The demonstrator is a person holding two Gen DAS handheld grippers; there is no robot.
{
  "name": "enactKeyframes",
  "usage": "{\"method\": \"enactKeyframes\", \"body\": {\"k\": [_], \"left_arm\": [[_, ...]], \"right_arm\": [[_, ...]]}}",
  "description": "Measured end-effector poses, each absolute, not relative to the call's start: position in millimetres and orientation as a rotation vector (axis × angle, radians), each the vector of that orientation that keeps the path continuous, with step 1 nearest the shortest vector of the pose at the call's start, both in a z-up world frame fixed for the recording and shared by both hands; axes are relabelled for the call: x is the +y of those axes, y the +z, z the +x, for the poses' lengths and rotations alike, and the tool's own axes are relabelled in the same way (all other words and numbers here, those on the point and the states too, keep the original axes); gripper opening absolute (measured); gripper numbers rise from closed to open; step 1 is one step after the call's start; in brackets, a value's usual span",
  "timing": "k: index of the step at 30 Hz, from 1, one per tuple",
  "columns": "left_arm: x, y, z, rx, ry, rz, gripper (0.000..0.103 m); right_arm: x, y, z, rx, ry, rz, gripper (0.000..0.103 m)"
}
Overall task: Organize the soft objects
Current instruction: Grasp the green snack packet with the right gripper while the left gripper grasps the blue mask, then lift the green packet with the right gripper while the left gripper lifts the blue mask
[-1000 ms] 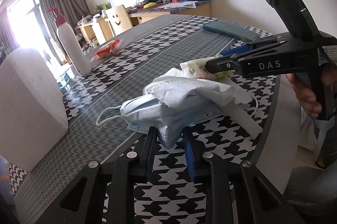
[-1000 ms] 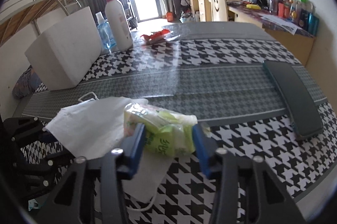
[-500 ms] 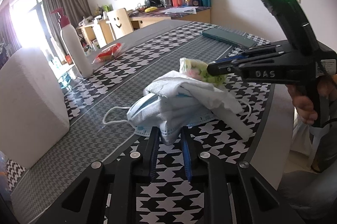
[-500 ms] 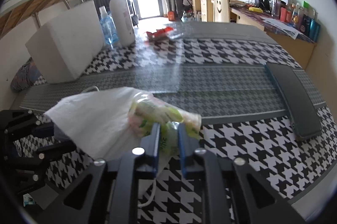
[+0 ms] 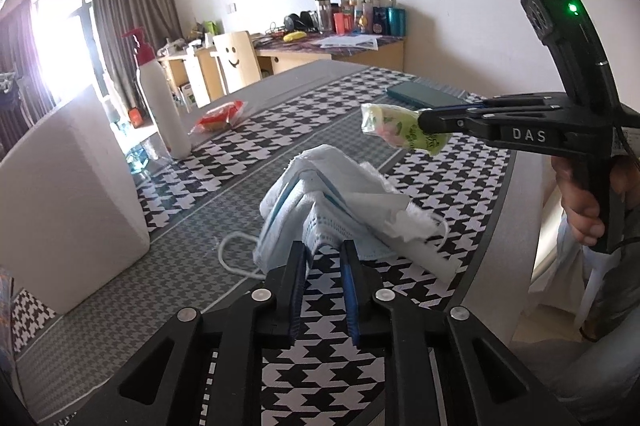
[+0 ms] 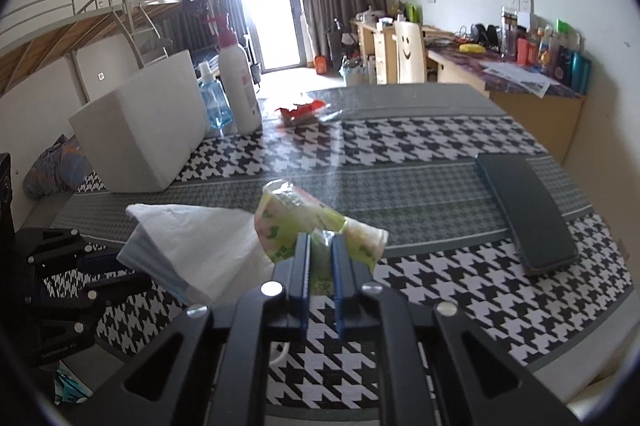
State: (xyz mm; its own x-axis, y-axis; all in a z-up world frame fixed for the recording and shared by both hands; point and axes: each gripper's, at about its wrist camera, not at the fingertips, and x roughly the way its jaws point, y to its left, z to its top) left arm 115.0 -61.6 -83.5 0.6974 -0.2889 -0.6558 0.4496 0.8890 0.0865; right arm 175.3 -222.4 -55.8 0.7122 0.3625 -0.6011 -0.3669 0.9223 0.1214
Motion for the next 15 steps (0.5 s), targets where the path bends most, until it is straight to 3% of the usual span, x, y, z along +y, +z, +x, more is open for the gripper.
{"method": "enactKeyframes", "body": {"k": [2,15], "left_arm": [[-60.3,-79.6,112.7,0.674,-0.416,0.242,0.004],[-59.9,-72.8,111.0,0.63,-0.372,0.272,0.004]], "right_arm": [[-221.8,-52.9,172.8,0.656,0.406,-0.006,0.012],[-221.9,-49.5,166.5,0.642,0.408,0.005,0.012]]}}
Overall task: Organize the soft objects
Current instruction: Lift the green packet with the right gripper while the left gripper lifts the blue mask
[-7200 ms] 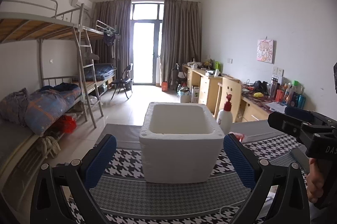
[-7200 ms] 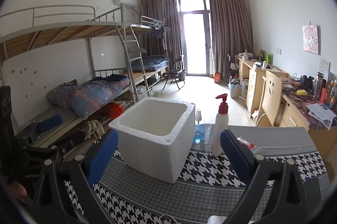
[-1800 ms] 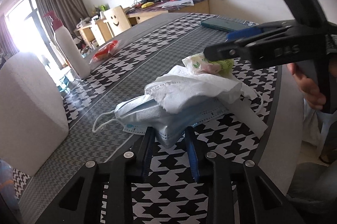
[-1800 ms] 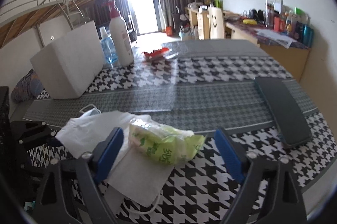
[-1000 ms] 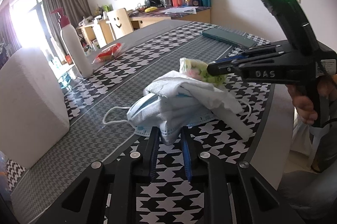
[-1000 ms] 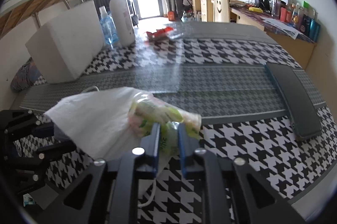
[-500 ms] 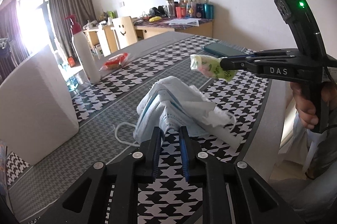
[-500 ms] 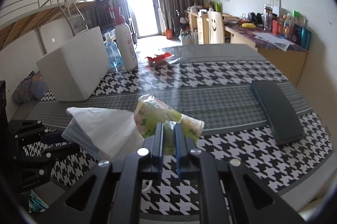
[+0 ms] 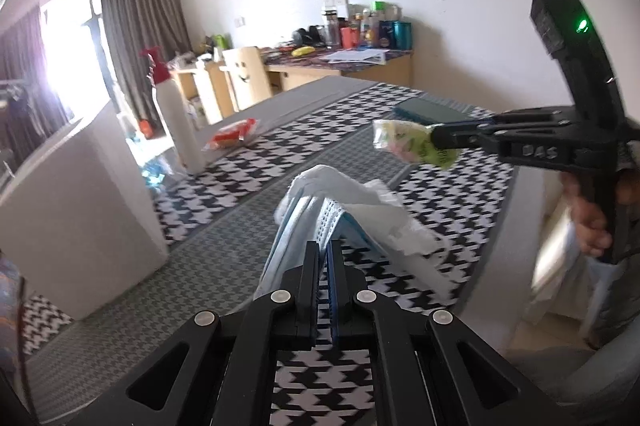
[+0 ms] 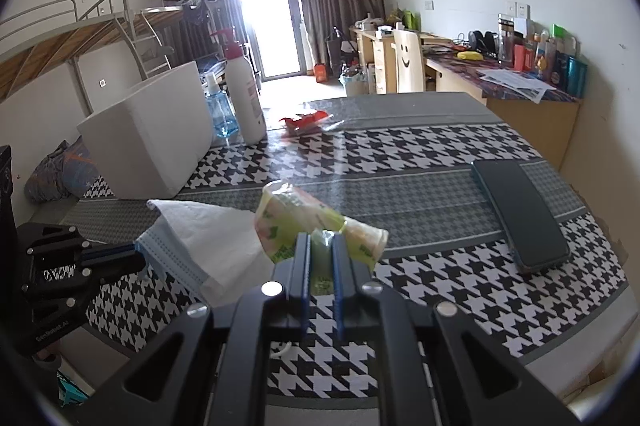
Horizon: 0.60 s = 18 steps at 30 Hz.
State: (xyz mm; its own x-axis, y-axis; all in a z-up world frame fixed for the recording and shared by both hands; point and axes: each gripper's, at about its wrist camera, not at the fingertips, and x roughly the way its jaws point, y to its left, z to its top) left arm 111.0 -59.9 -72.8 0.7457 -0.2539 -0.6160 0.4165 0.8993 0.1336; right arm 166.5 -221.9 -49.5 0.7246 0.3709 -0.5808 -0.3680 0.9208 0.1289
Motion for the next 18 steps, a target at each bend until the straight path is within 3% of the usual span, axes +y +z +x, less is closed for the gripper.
{"method": "enactKeyframes", "body": {"k": [9,11,15,18], "left_arm": [[-57.9,-88.1,128.1,0.673,-0.295,0.309,0.007],[-59.3,-92.6,132.4,0.688,-0.278,0.331,0.013],[-60.9,-96.3,135.1,0.68,-0.25,0.354,0.044],[-61.8,-93.9,136.1,0.65,-0.247,0.352,0.05]], "right_arm": [[-220.5,-52.1,165.1,0.649,0.426,0.001,0.012],[-221.4,-52.4,165.4,0.648,0.428,0.005,0.012],[-222.8,-53.7,165.7,0.649,0.434,0.012,0.012],[-222.8,-55.3,165.8,0.651,0.438,0.013,0.012]]}}
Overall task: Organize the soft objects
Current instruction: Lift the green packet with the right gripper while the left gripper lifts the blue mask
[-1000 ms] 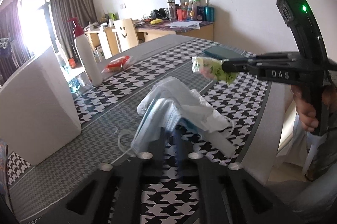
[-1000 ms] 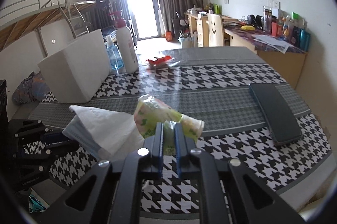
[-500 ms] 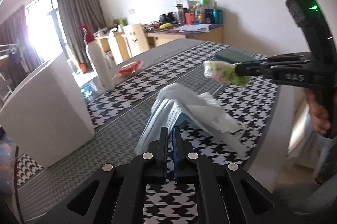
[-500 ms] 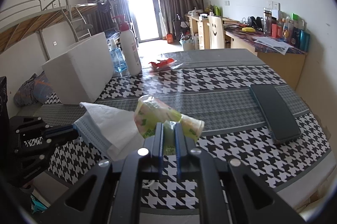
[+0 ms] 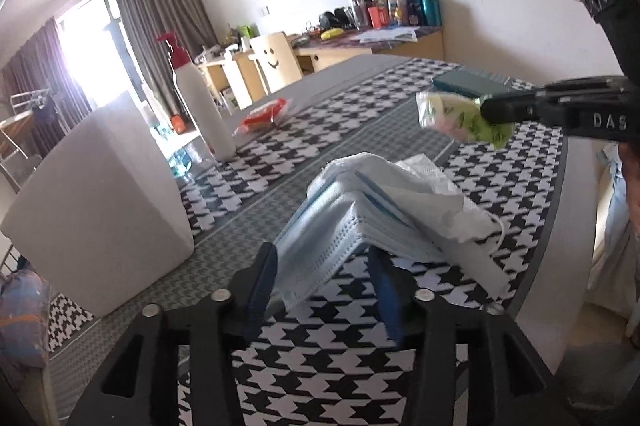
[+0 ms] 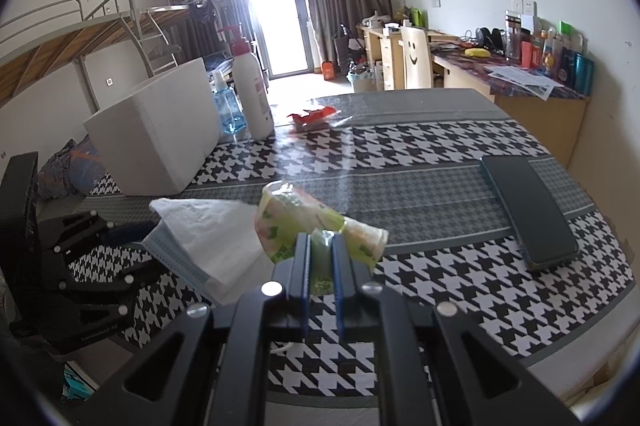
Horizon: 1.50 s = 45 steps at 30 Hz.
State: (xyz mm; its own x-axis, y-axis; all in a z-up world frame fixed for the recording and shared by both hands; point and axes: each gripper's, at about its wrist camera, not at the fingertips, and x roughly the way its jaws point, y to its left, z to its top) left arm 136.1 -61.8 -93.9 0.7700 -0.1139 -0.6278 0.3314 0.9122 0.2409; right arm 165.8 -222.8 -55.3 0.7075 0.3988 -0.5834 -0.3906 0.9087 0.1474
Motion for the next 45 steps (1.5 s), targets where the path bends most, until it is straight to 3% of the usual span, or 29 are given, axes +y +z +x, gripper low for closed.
{"method": "enactKeyframes", "body": {"k": [6,8,9,12,45], "left_arm": [[-63.2,-94.3,148.0,0.644,-0.23,0.335,0.049],[-63.4,-96.1,153.1,0.652,-0.23,0.325,0.033],[-63.0,-96.5,155.7,0.665,-0.239,0.312,0.019],[-59.7,-93.2,156.5,0.671,-0.252,0.261,0.006],[-21.2,-0.9,110.8,0.475,-0.201,0.055,0.006]], "right_arm": [[-223.2,-57.3,166.7,0.656,0.443,0.017,0.012],[-224.6,-57.7,166.5,0.657,0.445,0.024,0.012],[-225.1,-57.9,166.2,0.656,0.446,0.024,0.012],[-227.0,-57.1,164.2,0.652,0.442,0.027,0.013],[-229.8,-16.2,140.3,0.535,0.451,0.086,0.013]]}}
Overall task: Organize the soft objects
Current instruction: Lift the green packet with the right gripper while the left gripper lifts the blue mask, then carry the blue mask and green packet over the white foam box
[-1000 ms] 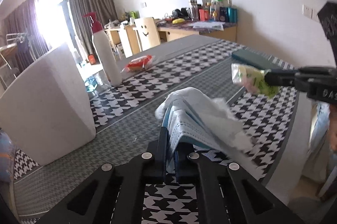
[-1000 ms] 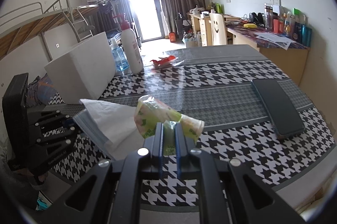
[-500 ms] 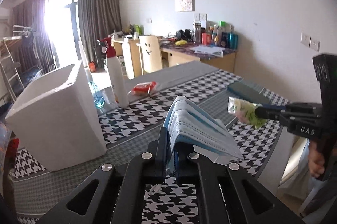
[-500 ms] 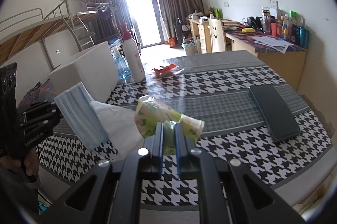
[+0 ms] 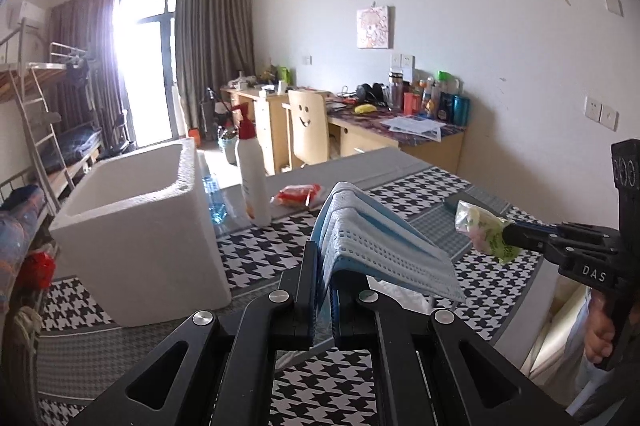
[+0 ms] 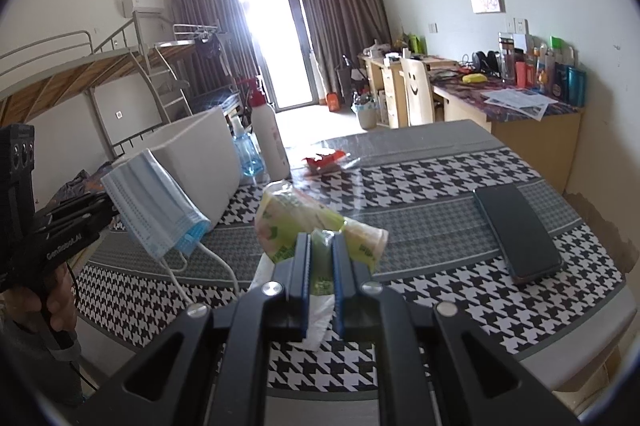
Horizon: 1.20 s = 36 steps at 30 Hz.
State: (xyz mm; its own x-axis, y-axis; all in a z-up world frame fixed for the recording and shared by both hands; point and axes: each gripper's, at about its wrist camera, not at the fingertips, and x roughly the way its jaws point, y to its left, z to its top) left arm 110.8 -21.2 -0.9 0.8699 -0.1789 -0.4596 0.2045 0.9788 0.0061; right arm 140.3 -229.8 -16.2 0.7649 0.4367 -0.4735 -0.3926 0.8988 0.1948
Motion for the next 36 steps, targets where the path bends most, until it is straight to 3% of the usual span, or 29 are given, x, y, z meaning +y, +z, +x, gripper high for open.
{"method": "enactKeyframes", "body": {"k": [36], "left_arm": [[0.1,37.7,133.3,0.426,-0.098,0.057,0.006]], "right_arm": [[-196.6,24.1,147.8,0.414,0.503,0.066,0.013]]}}
